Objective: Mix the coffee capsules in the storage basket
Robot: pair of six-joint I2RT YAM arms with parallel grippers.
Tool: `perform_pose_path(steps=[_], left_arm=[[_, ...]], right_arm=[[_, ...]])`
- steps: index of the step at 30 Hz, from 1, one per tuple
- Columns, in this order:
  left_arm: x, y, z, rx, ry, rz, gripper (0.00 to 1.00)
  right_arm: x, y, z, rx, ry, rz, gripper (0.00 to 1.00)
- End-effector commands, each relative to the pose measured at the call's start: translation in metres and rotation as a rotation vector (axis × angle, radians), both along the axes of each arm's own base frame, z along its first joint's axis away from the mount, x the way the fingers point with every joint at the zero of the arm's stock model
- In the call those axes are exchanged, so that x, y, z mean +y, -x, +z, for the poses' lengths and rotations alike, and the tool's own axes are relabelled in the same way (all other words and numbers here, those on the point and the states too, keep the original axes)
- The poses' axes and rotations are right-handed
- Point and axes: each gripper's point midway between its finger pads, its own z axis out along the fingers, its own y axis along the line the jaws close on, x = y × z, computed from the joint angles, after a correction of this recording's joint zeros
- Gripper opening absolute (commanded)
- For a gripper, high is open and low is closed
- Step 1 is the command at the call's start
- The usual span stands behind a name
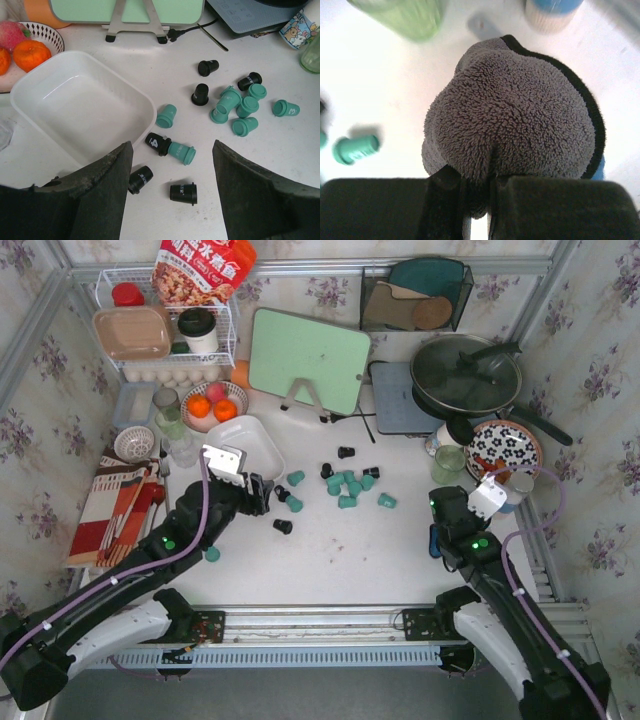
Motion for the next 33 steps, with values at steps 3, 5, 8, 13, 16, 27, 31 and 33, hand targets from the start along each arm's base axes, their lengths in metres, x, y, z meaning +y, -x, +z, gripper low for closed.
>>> perform_pose_path(steps=[3,5,8,13,16,27,31,33], left_arm=[[0.003,0.0,0.007,-0.016,0.023,0.014,0.68],[0.003,0.0,0.007,-0.017,0.023,0.017,0.68],[0.003,0.0,0.007,-0.017,0.021,0.016,0.68],[0.002,-0.002,0.004,-0.011,0.015,0.02,0.68],[0.001,-0.003,0.001,-0.005,0.009,0.018,0.68],[0.0,-0.005,-0.003,0.001,-0.002,0.022,0.68],[-0.001,-0.005,-0.004,0.005,-0.005,0.019,0.68],[-0.002,-0.006,-0.005,0.008,-0.007,0.02,0.68]], right_arm=[[0.049,-0.026,-0.035,0.08,-0.212,0.246,0.0],[0.045,-0.026,-0.044,0.102,-0.22,0.213,0.0],[0.027,-0.022,-0.058,0.126,-0.223,0.107,0.0],[0.001,-0.018,-0.071,0.103,-0.31,-0.024,0.11],[-0.01,-0.015,-0.075,0.109,-0.339,-0.081,0.36],[-0.037,-0.021,-0.016,0.022,-0.196,-0.075,0.98],[-0.037,-0.024,0.017,-0.03,-0.176,-0.047,1.0],[-0.037,-0.026,0.035,-0.057,-0.158,-0.025,1.0]])
